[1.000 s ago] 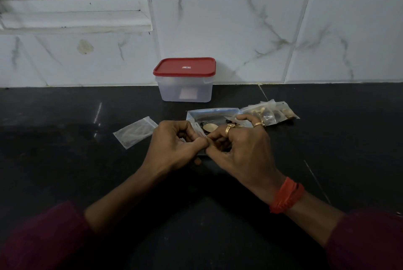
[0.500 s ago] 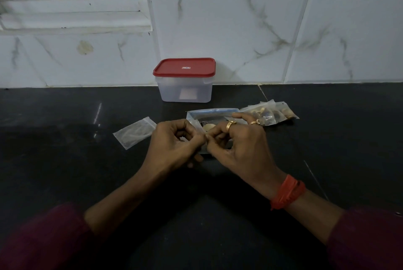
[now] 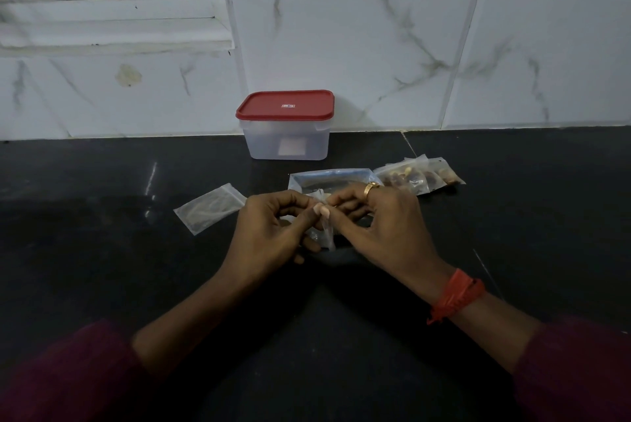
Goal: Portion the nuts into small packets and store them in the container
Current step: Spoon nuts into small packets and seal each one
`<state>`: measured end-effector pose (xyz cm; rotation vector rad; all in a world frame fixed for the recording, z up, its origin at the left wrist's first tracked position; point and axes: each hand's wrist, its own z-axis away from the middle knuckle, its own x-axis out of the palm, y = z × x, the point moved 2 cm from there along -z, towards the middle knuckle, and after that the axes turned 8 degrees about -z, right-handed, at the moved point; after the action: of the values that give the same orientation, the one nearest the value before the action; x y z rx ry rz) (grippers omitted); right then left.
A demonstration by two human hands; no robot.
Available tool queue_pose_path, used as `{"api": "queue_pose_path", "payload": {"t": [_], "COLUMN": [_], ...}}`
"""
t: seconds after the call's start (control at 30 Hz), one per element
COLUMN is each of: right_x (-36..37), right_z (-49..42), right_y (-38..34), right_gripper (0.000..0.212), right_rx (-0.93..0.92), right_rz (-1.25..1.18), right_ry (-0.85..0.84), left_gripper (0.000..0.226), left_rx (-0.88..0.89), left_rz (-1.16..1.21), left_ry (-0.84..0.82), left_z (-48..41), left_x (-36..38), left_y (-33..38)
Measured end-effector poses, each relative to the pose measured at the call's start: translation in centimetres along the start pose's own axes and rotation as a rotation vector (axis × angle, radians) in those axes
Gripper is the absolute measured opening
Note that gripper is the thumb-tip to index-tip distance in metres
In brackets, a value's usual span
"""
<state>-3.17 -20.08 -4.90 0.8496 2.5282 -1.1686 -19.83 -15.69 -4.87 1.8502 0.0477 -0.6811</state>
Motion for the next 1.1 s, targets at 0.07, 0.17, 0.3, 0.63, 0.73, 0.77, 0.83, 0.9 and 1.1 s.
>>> {"api": "queue_pose_path", "payload": {"t": [0.07,0.17,0.3,0.63,0.73,0.77,0.83,0.9,1.1], "right_x": [-0.2,-0.1,0.1,0.0,-0.1,-0.2,-0.3,-0.4,0.0], "right_z": [-0.1,-0.1,-0.1,0.1,0.4,0.4,0.3,0.2,0.3], "right_y": [-0.1,-0.3,-0.4,-0.3,-0.2,-0.1,0.2,0.6,0.3], "right_gripper": [0.021,0.020,0.017,0.022,0.012,0.012,0.015,0.018,0.026], "right_rx": [-0.007,-0.005,0.013,0.009,-0.201,-0.247,-0.292,-0.295,-0.216], "right_rz": [-0.007,0.035,0.093,0.033,0.268,0.343,0.408,0.390,0.292], "right_ry": [-0.010,-0.017,0.041,-0.047,-0.033,-0.013,0.023,0.008,-0.098], "left_gripper": [0.007,0.005,0.006,0.008,0.011,0.011,0.012,0.012,0.008], "left_rx": [0.004,0.007,0.063,0.011,0.020,0.022,0.030,0.050,0.116], "left_rz": [-0.034,-0.070,-0.132,-0.103,-0.113,-0.111,-0.089,-0.068,-0.064], "left_ry": [-0.001,0.021,0.068,0.099,0.147,0.159,0.166,0.153,0.148], "left_z": [0.0,-0.1,-0.1,0.0,0.1,0.0,0.1,0.2,0.2], "left_x": [-0.1,-0.2,-0.3,-0.4,-0.3,-0.3,-0.2,-0.1,-0.1], "left_y": [-0.1,-0.2,0.1,0.0,0.0,0.1,0.3,0.5,0.4]}}
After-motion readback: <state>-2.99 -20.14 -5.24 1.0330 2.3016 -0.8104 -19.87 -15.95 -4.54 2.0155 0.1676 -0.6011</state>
